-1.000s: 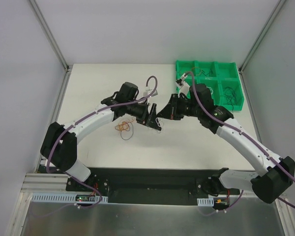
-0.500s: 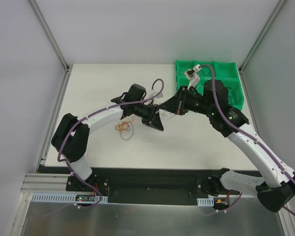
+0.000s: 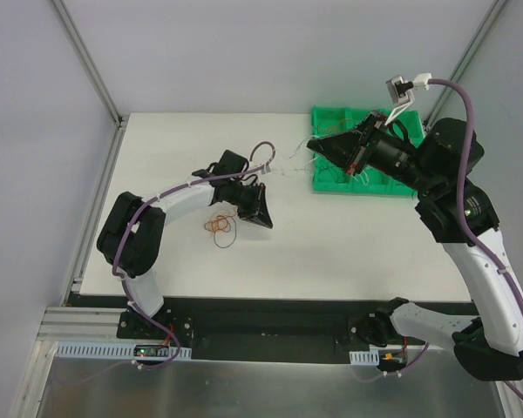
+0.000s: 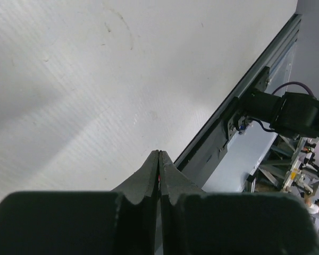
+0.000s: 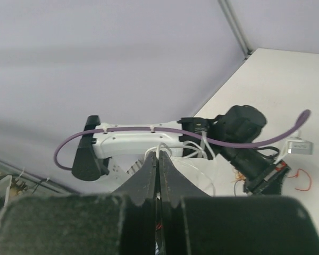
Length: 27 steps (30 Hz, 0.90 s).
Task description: Untangle the cables
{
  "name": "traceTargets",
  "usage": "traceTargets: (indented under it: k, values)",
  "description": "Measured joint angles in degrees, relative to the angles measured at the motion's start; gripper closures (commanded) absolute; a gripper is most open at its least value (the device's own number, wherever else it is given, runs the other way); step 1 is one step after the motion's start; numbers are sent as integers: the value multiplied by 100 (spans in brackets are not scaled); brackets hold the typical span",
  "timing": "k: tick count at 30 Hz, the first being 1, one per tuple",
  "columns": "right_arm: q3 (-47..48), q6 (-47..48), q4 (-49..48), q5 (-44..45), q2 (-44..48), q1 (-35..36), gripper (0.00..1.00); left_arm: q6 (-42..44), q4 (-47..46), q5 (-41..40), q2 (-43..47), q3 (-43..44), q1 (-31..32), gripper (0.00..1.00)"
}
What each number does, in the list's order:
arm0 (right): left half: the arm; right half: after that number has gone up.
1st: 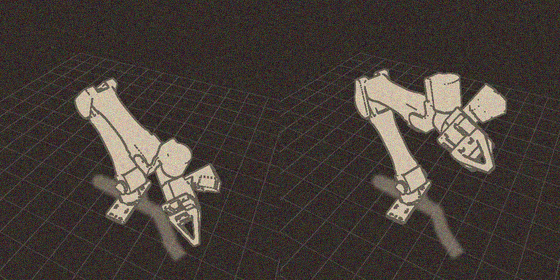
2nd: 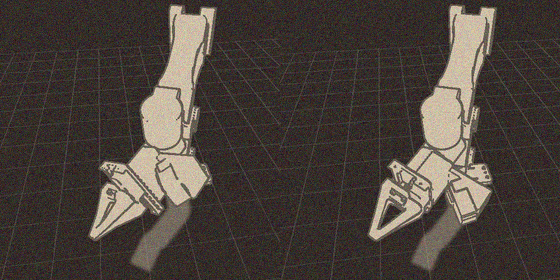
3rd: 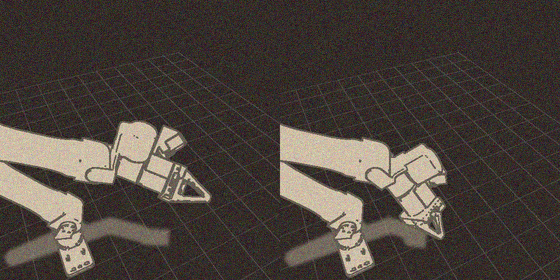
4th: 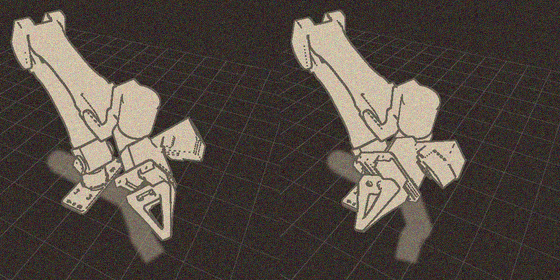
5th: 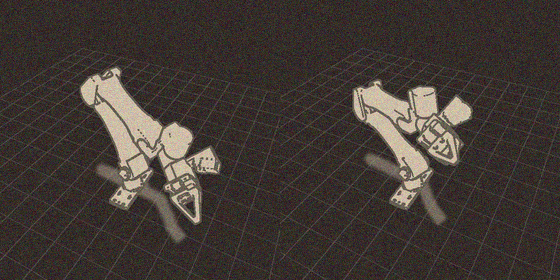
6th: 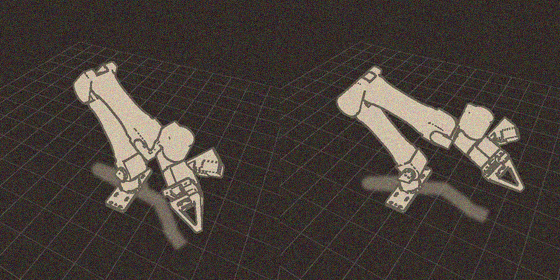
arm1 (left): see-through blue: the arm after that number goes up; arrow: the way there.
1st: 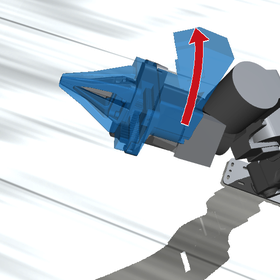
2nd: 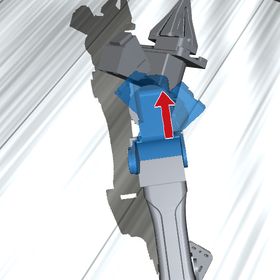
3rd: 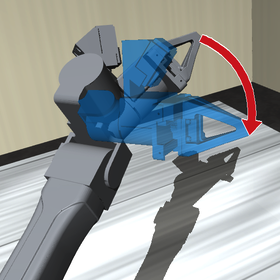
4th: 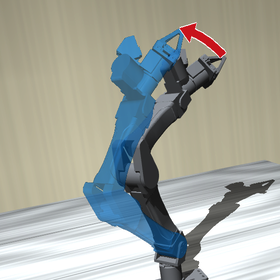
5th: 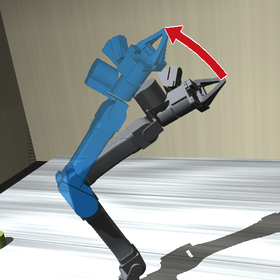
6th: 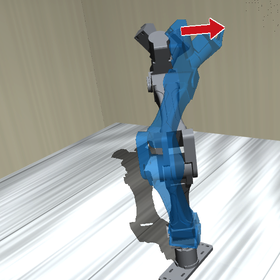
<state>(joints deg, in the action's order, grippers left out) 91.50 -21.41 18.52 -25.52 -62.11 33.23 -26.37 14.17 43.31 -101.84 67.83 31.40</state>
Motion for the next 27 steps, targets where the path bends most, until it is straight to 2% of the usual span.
traceTargets:
  k: [3, 7, 11, 12, 13, 19, 26, 27]
  values:
    - [9, 76, 83, 28, -74, -251, 100, 11, 129, -50, 125, -85, -116, 90]
    - [-76, 114, 219, 92, -302, -817, 100, 111, 411, -74, 540, -205, -140, 61]
    - [-323, 129, 409, 214, -599, -1565, 100, 293, 713, -216, 1027, -216, -140, 48]
    - [-398, 138, 461, 251, -697, -1766, 99, 337, 796, -249, 1139, -216, -140, 38]
    - [-466, 153, 522, 271, -809, -1961, 100, 376, 898, -304, 1231, -210, -140, 34]
    - [-616, 278, 748, 367, -1720, -3023, 100, 706, 1528, -568, 1314, 24, -157, 31]
    - [-376, 660, 841, 474, -3075, -3700, 100, 1043, 2000, -656, 1104, 632, -507, 31]
    - [-317, 732, 846, 509, -3298, -3764, 94, 1064, 2035, -660, 1058, 697, -573, 31]
